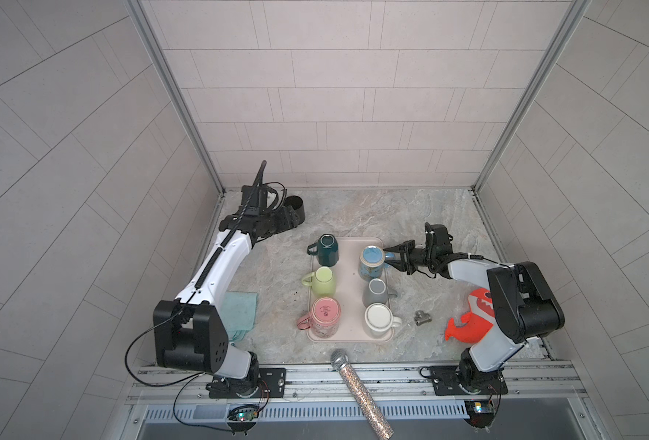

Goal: Turn the mug right side up
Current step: 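Reach the right gripper to the upside-down blue butterfly mug while the left gripper rises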

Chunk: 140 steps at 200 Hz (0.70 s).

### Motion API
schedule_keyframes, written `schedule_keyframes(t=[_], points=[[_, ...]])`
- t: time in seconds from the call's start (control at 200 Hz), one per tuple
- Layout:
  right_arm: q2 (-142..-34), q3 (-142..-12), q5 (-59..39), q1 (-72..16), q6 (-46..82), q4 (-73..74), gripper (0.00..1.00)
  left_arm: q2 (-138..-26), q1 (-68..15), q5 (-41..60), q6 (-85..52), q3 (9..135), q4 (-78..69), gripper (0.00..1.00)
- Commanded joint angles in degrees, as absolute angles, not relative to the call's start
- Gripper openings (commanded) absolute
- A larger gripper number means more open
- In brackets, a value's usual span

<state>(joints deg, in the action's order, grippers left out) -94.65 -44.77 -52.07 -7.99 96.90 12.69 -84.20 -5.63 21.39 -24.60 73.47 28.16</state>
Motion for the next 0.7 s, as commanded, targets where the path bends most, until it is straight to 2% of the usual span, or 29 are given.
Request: schedule_keyframes(t=[0.0,0.696], points=[[-96.1,-46.4,-51.0,-8.3,100.1,15.6,0.41,-84.1,-5.2,21.5,-24.3,73.6,28.1,0.73],[-101.7,-47.1,-50.4,-9.5,108.0,29.9,0.38,-84.1,-4.5,21.6,-24.2,73.0,28.3,0.73]])
